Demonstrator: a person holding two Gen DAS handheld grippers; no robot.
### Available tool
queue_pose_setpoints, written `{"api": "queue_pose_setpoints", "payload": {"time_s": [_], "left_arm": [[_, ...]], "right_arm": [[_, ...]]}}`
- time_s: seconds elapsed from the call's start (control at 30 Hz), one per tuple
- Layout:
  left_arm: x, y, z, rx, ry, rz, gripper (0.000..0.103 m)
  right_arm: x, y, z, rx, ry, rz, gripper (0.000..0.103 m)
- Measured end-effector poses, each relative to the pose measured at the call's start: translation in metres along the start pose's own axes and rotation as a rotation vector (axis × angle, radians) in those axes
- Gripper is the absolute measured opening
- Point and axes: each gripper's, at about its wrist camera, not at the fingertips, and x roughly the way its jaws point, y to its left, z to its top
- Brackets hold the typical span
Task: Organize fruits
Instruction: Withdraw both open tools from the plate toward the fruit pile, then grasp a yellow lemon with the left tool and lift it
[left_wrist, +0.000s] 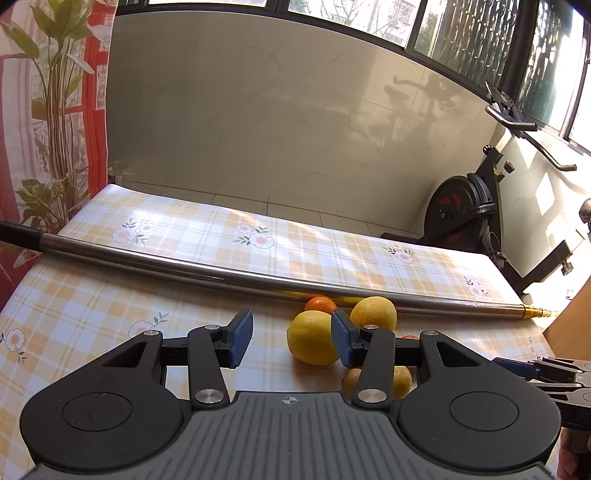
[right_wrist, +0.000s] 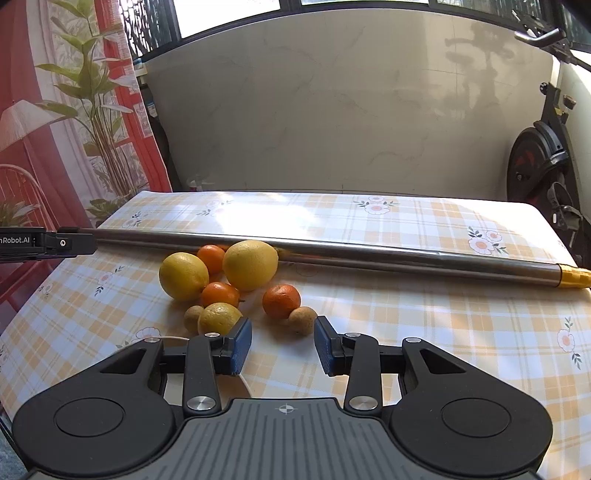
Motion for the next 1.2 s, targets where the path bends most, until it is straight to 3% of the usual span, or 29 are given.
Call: {"api": "queue_pose_setpoints", "payload": {"time_s": [0.63,0.67,0.8,1.2], "left_arm": [[0.053,0.004,0.003,-0.017,0.075,0.019,0.05],[0.057,0.003,0.002,-0.026,0.075,0.017,0.051],[0.072,-0.001,0.001,-0.062,0.075,0.016,0.073],[0.113,-0.016,-0.009,-0.056,0.146,-0.017,0.073]], "right_arm": [[0.029,-0.009,0.007,0.002,0.046,-0.001,0.035],[0.03,-0.009,0.006,0.0,0.048,-0.001,0.035],[0.035,-0.011,0.005,0.006,0.054,0.001,0.035],[0.042,-0.023,-0.002,0.037,0.067,0.001,0.035]]}}
